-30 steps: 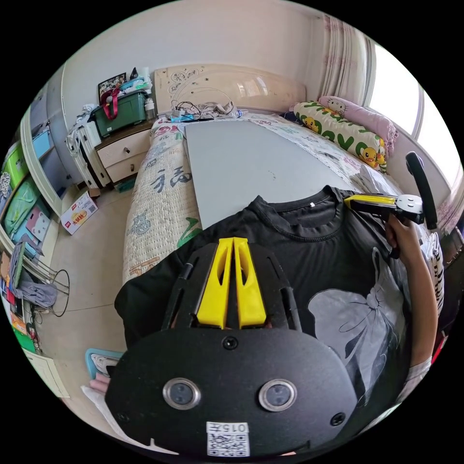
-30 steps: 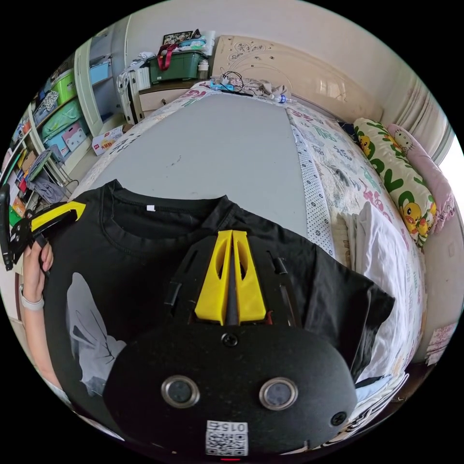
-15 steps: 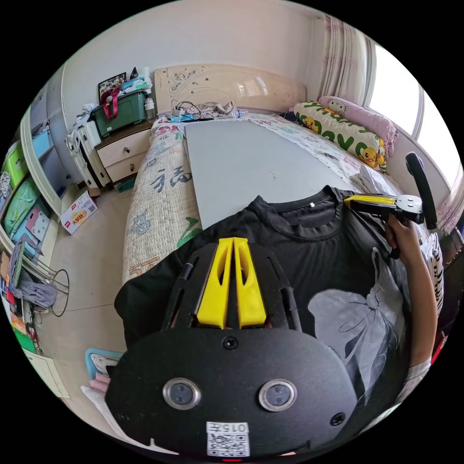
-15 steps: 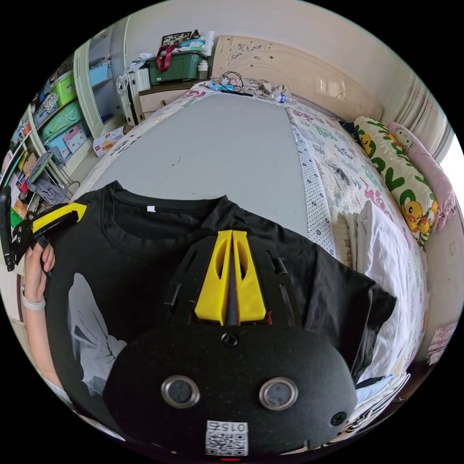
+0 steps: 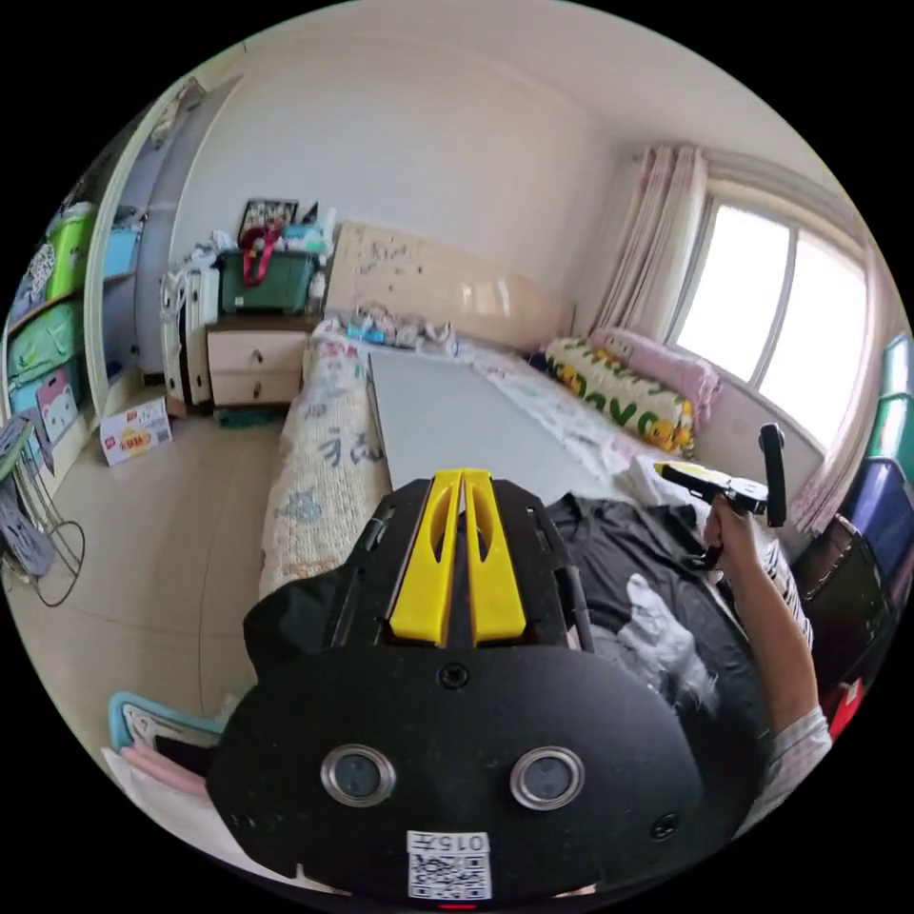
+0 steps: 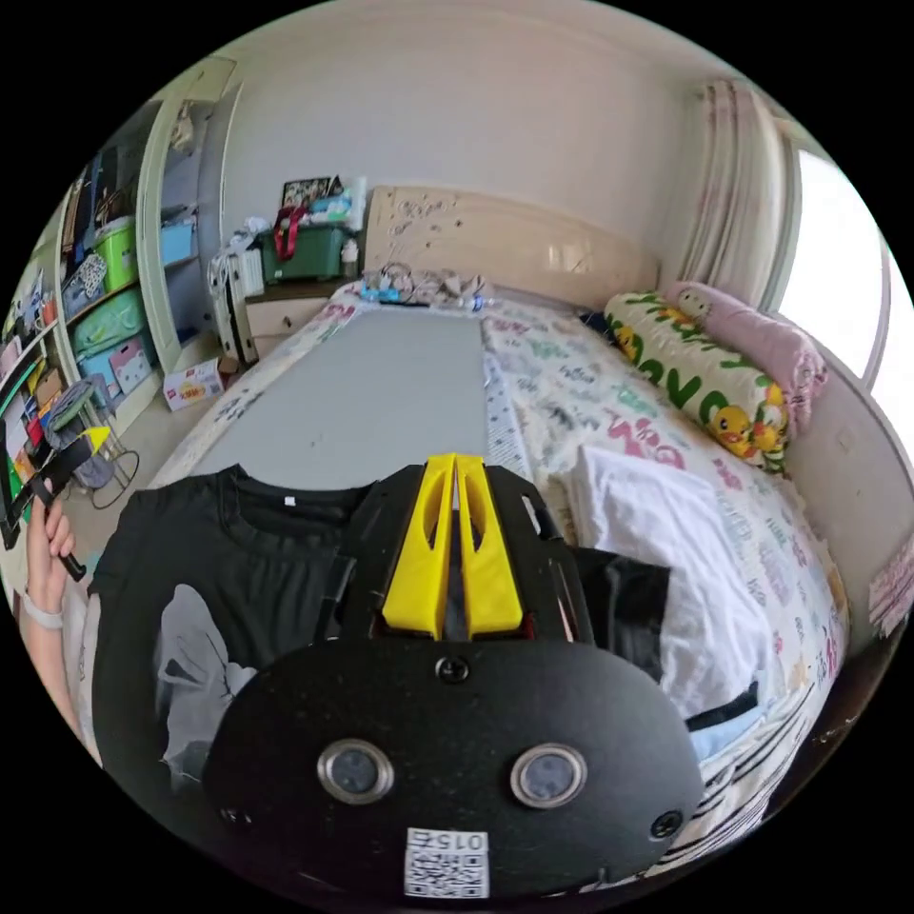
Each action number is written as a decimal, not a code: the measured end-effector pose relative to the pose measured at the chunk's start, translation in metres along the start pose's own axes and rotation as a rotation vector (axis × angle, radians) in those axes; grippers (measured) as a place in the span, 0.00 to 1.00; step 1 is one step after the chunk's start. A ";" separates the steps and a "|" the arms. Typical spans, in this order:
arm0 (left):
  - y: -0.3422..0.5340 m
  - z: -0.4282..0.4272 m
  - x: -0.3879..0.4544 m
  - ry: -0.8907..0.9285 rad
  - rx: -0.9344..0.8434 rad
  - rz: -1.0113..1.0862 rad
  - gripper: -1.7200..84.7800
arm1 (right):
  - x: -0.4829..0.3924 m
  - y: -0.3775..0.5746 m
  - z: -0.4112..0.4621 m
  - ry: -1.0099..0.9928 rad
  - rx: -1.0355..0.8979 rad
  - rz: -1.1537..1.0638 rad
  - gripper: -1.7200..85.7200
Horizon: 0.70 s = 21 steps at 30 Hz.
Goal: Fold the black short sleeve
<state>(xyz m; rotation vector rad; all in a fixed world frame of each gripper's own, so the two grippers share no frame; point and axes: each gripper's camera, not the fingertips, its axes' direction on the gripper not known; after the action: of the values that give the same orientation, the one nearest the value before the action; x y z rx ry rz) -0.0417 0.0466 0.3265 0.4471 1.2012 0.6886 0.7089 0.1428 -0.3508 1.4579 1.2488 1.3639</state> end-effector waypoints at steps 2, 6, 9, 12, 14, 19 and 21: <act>0.006 -0.050 0.006 0.021 0.120 0.054 0.01 | 0.021 0.018 -0.026 0.026 0.080 0.033 0.01; 0.039 -0.148 0.036 0.061 0.098 0.268 0.01 | 0.050 0.106 -0.102 0.009 0.355 -0.061 0.01; 0.093 -0.210 0.063 0.073 -0.019 0.403 0.03 | 0.065 0.207 -0.154 0.030 0.603 -0.095 0.01; 0.167 -0.274 0.078 0.143 -0.086 0.452 0.05 | 0.087 0.310 -0.193 -0.075 0.693 -0.173 0.01; 0.211 -0.312 0.077 0.192 -0.092 0.406 0.06 | 0.105 0.361 -0.206 -0.129 0.632 -0.165 0.01; 0.309 -0.389 0.059 0.310 -0.106 0.205 0.12 | 0.177 0.468 -0.189 -0.363 0.274 -0.114 0.04; 0.328 -0.398 0.057 0.306 -0.139 0.150 0.14 | 0.201 0.497 -0.172 -0.415 0.167 -0.056 0.08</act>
<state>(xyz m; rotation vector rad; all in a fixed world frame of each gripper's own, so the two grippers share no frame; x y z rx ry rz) -0.4883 0.3060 0.3756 0.3238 1.4053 0.9897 0.6033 0.2103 0.1975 1.7014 1.1382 0.8753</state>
